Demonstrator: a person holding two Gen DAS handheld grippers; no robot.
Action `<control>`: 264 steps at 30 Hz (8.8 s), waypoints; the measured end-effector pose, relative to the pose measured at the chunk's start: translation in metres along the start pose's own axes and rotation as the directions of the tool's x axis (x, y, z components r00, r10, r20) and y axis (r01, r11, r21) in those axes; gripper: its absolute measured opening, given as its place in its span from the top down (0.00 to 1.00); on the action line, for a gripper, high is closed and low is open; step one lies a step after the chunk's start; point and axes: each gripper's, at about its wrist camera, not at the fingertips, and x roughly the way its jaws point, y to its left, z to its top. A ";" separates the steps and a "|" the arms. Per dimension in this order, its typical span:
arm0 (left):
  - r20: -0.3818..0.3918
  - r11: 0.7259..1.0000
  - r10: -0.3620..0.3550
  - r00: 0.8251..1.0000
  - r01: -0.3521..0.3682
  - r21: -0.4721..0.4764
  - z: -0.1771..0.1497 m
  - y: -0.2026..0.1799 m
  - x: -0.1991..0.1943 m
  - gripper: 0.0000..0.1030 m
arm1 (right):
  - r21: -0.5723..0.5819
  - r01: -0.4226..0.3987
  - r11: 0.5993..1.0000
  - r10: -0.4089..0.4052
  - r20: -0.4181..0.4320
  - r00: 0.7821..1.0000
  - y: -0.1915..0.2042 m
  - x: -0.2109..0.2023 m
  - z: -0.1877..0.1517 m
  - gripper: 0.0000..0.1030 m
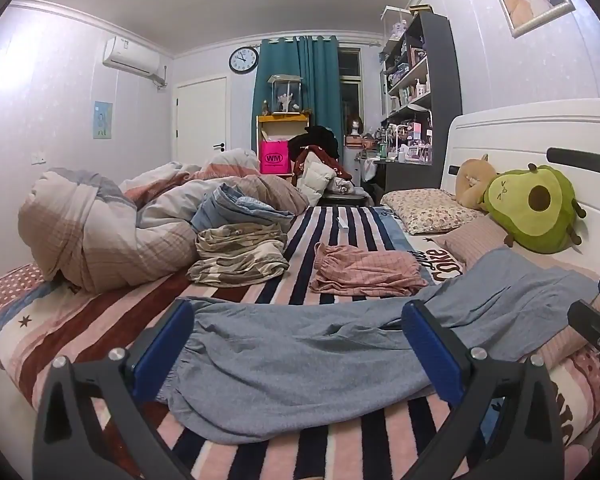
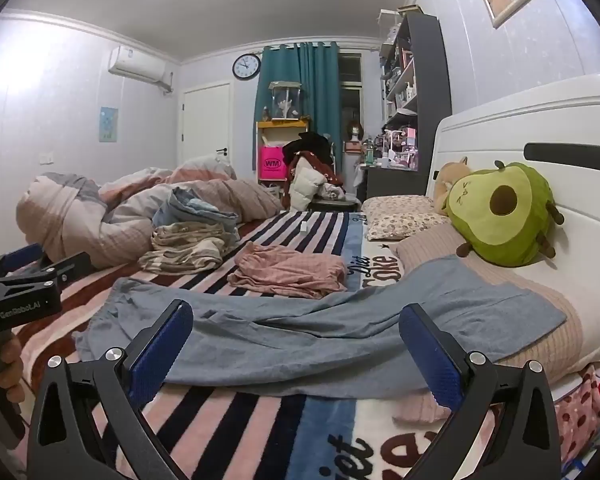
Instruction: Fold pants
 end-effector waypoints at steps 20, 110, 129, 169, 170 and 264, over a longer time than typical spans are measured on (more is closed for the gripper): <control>-0.001 1.000 0.002 1.000 -0.002 0.002 -0.001 -0.001 0.000 0.01 | -0.001 0.002 1.000 -0.002 0.000 1.000 0.001 -0.001 -0.001 0.01; -0.451 0.974 0.040 0.892 -0.134 -0.180 -0.042 0.165 0.199 0.93 | 0.280 0.086 0.956 0.007 -0.315 0.949 -0.127 0.193 -0.028 0.98; -0.628 0.992 -0.020 0.778 -0.063 -0.110 -0.024 0.164 0.386 0.37 | 0.115 0.172 0.978 -0.062 -0.630 0.774 -0.147 0.428 0.001 0.87; -0.549 0.991 0.101 0.830 -0.135 -0.022 -0.020 0.159 0.417 0.25 | 0.245 -0.057 0.968 0.196 -0.594 0.780 -0.063 0.490 -0.021 0.94; -0.553 0.990 0.083 0.829 -0.134 -0.052 -0.019 0.163 0.414 0.24 | 0.241 -0.044 0.970 0.181 -0.586 0.790 -0.066 0.490 -0.020 0.94; -0.390 0.983 -0.082 0.917 0.010 -0.183 -0.027 0.183 0.243 0.16 | -0.380 0.079 0.922 -0.304 -0.582 0.754 -0.057 0.409 -0.048 0.97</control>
